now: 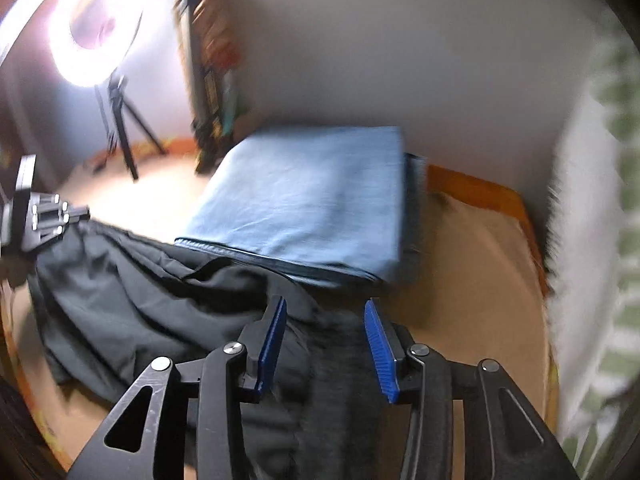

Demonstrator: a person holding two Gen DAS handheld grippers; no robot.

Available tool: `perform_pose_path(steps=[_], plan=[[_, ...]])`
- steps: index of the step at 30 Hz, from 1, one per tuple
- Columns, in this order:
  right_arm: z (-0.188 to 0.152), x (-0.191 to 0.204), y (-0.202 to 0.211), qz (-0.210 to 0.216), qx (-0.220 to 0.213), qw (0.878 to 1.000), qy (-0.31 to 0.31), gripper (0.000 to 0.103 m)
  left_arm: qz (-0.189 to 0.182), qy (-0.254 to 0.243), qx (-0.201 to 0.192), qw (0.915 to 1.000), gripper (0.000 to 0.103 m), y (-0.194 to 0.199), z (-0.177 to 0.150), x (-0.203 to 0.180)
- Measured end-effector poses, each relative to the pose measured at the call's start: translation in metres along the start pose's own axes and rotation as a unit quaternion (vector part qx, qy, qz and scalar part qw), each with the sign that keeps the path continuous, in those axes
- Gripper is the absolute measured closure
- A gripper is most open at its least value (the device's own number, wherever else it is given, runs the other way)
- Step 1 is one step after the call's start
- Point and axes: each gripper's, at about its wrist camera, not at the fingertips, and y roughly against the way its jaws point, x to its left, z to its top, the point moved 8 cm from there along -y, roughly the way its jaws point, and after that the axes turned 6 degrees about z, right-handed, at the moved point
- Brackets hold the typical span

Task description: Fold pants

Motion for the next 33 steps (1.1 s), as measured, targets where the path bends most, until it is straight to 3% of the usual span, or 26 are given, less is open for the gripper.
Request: perform_pose_path(steps=[6,9,11,18,22,26,33], plan=[[-0.05,-0.021,0.017,0.034,0.012,0.997,-0.071,0.058,-0.027,0.005,-0.022,0.9994,0.096,0.034,0.005,-0.015],[-0.068,-0.023,0.011,0.04,0.02,0.996,-0.076,0.049,-0.05,-0.005,-0.022,0.9985,0.096,0.049,-0.003,-0.034],[-0.072,-0.029,0.003,0.043,0.02,0.995,-0.088,0.042,-0.053,-0.019,-0.021,0.9982,0.096,0.058,-0.01,-0.044],[-0.073,-0.027,-0.026,0.088,0.036,0.99,-0.107,0.034,-0.111,-0.047,-0.004,0.9927,0.095,0.106,-0.045,-0.081],[-0.075,-0.02,-0.038,0.074,0.043,0.991,-0.1,0.035,-0.146,-0.055,0.015,0.9877,0.064,0.124,-0.067,-0.103],[-0.069,-0.014,-0.03,0.053,0.027,0.993,-0.099,0.035,-0.168,-0.089,0.024,0.9814,0.063,0.136,-0.086,-0.137],[-0.071,0.013,0.017,-0.003,0.002,0.996,-0.092,0.034,-0.165,-0.162,0.006,0.9729,0.063,0.139,-0.097,-0.187]])
